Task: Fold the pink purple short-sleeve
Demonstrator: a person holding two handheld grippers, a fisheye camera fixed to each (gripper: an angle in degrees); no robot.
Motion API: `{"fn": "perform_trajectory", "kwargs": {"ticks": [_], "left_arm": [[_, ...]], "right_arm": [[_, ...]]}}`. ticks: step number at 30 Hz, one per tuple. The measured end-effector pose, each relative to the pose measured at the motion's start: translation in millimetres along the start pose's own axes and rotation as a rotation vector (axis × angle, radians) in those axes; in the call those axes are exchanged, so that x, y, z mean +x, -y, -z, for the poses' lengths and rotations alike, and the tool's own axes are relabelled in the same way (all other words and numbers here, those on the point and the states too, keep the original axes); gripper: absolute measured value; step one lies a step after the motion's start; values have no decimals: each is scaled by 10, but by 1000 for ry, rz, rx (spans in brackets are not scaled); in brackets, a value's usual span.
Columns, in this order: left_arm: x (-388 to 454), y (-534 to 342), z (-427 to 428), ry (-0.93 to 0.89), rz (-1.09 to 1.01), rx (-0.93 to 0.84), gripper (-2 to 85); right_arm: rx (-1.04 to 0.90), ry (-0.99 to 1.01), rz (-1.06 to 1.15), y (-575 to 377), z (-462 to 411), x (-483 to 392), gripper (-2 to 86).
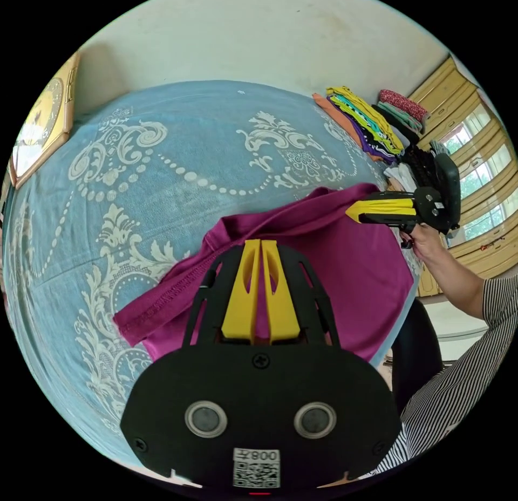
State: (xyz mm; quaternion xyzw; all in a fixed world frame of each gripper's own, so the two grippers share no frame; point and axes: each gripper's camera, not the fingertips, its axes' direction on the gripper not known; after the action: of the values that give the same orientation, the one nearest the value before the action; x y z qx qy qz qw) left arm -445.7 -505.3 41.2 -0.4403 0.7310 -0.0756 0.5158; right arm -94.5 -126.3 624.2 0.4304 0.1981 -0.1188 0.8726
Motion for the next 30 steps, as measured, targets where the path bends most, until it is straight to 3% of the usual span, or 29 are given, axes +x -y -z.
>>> {"fn": "perform_trajectory", "kwargs": {"ticks": [13,21,30], "left_arm": [[-92,-479,524,39,65,140,1],[-377,-1051,606,167,201,81,2],[-482,-1296,942,184,237,192,1]], "right_arm": [[152,-33,-99,-358,378,117,0],[-17,-75,-130,-677,-88,115,2],[-7,-8,-158,-915,-147,274,1]]}}
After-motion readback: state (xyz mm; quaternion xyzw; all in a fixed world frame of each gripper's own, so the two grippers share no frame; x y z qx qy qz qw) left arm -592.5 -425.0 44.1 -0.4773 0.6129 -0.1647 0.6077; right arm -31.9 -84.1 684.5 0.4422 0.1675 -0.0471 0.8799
